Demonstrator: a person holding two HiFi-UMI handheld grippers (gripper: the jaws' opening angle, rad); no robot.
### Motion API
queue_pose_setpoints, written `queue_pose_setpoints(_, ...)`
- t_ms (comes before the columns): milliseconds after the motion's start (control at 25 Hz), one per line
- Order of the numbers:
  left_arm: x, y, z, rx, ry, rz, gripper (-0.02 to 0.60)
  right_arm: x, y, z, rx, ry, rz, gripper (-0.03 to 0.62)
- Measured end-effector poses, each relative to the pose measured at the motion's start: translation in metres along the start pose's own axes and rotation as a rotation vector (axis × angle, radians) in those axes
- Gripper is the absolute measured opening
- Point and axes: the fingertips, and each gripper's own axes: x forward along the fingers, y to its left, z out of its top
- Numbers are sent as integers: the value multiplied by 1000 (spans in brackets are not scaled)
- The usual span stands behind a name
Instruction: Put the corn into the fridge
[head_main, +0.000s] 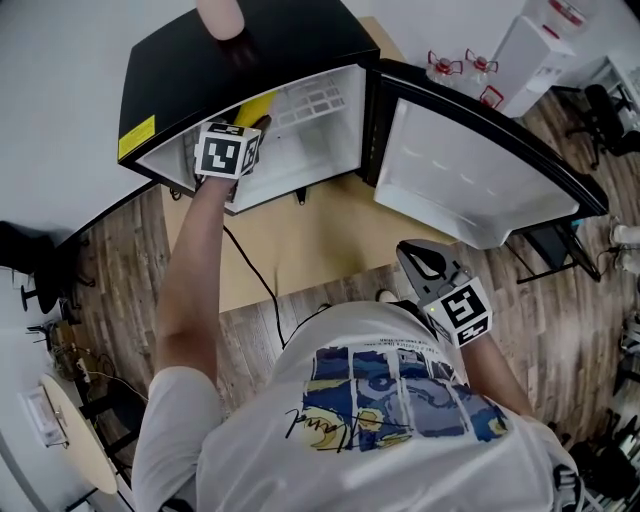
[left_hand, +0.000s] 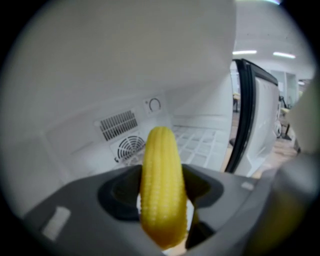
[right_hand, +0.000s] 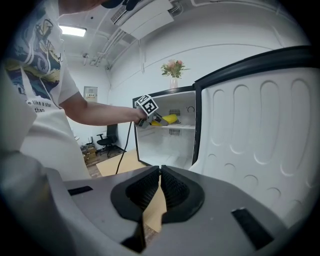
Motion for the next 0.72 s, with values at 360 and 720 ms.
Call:
queue_pose_setpoints(360,4,-2,2,26,-22,-52,252,-10,-4,-7,10,15,-19,20)
queue_pose_setpoints(720,1,0,1,5,-44,-25,259,-17,-11,-17,11,24,-17,20)
